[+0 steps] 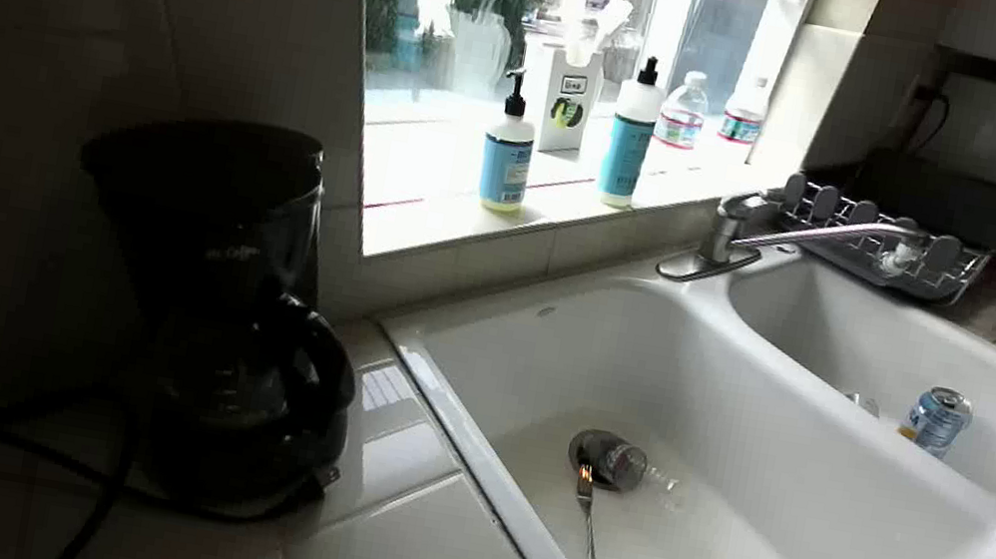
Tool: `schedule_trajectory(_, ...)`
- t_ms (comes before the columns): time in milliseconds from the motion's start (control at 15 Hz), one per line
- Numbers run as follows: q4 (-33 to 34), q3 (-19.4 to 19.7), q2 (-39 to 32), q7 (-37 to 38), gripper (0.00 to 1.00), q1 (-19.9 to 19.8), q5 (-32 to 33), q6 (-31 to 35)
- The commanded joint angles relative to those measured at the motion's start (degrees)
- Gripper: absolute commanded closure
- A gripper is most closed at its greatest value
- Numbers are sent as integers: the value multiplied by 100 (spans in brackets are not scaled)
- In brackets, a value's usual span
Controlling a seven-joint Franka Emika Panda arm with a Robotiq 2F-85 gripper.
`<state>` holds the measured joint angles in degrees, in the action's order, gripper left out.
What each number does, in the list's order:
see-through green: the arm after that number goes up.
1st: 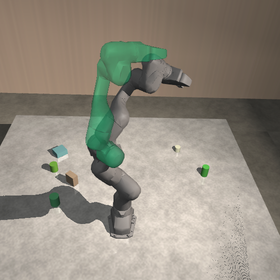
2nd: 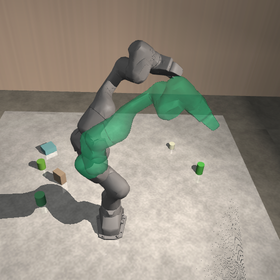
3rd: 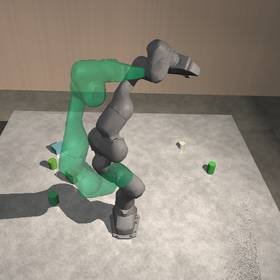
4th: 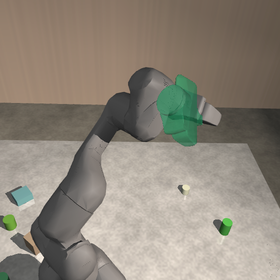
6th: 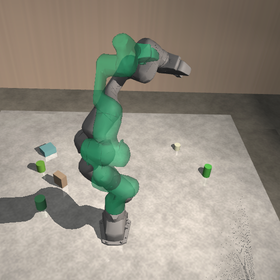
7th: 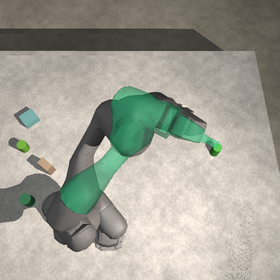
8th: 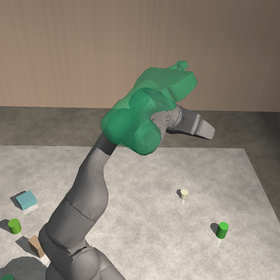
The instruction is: Push the silver object at the end of the tap downwards, lift the tap handle upwards
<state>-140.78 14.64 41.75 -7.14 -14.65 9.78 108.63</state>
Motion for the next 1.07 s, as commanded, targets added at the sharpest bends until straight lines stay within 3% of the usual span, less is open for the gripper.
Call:
schedule_trajectory(0, 17, 8, -4, 4, 0, 12, 4, -18)
schedule_trajectory(333, 306, -6, -364, 330, 0, 15, -206, -214)
schedule_trajectory(1000, 1960, -26, -2435, 1413, 0, 16, -1000, -1007)
